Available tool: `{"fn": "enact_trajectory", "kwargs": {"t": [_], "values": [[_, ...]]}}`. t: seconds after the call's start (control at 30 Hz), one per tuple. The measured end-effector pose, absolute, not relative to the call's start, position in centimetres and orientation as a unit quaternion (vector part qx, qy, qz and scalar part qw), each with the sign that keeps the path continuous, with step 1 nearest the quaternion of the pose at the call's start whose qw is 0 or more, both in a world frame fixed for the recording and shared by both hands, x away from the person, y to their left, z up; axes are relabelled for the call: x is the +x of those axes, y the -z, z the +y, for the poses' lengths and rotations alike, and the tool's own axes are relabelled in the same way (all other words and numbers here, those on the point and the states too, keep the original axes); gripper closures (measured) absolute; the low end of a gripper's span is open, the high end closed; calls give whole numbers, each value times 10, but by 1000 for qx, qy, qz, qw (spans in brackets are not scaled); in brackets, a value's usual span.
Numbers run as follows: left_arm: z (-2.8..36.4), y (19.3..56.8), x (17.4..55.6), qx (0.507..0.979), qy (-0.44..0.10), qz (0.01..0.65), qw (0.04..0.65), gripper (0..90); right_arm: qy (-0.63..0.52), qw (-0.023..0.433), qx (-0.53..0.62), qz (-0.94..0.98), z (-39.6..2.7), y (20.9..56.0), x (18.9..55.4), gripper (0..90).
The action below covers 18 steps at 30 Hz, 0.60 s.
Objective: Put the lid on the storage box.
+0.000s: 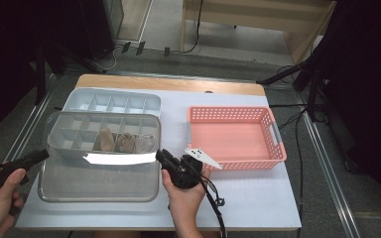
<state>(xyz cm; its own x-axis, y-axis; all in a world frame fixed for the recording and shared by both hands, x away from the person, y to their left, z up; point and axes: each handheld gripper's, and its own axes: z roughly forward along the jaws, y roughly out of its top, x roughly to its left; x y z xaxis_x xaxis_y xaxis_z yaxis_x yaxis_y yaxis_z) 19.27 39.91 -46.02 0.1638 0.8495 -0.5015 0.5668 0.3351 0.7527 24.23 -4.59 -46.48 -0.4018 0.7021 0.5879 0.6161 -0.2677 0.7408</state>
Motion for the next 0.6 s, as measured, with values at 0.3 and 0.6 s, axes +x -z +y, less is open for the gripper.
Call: {"fn": "enact_trajectory", "kwargs": {"t": [0.3,0.6], "values": [[406,453,222,562,-137,636,511,678,-571,39,558,601,-36,462,266,767],[413,443,252,568,-145,635,504,677,-567,49,564,598,-25,458,294,762]]}}
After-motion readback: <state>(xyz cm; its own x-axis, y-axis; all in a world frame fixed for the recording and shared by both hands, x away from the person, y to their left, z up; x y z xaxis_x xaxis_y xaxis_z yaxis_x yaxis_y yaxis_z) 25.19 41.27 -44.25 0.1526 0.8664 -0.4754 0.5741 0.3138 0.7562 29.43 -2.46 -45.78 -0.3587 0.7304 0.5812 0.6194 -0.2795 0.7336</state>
